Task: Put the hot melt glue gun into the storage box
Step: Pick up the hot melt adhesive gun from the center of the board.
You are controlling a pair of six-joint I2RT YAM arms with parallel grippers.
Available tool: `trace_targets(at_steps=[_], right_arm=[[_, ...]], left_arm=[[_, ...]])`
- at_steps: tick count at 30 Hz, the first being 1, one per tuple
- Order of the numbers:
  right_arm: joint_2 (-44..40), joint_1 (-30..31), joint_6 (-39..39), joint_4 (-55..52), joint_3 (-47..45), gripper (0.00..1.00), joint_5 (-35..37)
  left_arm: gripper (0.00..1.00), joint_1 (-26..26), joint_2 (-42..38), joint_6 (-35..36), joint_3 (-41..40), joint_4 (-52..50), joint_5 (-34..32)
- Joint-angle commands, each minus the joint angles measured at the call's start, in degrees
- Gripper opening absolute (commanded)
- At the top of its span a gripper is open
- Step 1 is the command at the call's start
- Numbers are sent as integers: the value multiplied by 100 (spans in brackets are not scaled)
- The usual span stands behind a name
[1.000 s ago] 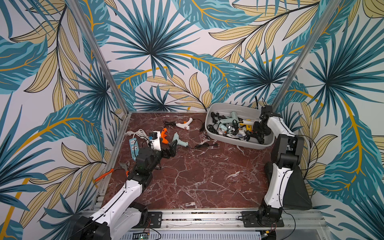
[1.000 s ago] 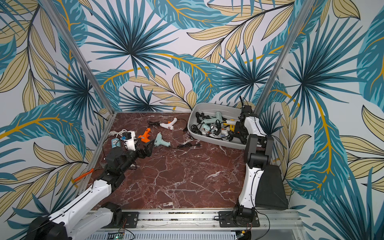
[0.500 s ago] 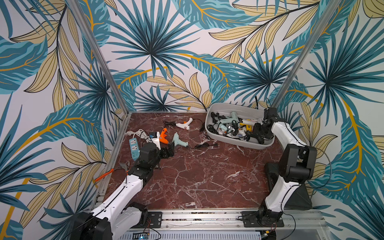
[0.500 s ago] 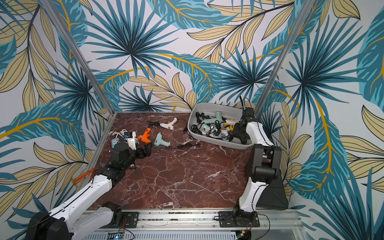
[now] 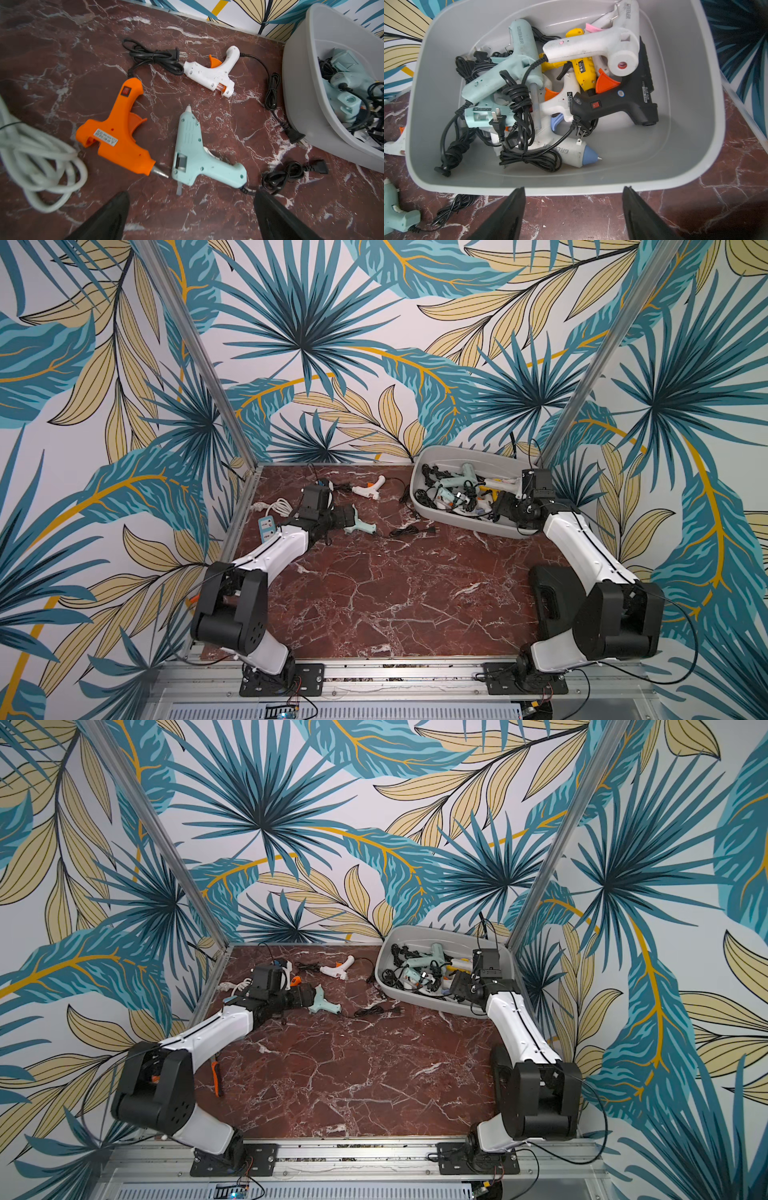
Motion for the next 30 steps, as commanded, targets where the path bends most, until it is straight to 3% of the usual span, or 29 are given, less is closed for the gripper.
trace_targets(at_steps=[1,14,30], right_arm=[[-234,-2,255,128,-281,79,7],[-444,7,381,247,-501,88,-208],[-613,24,405,328,-662,89,-362]], left_arm=[[97,39,657,225,744,-943,176],[82,-63,2294,336,2357,-1832,181],[71,-446,3266,581,3847,-3140,-798]])
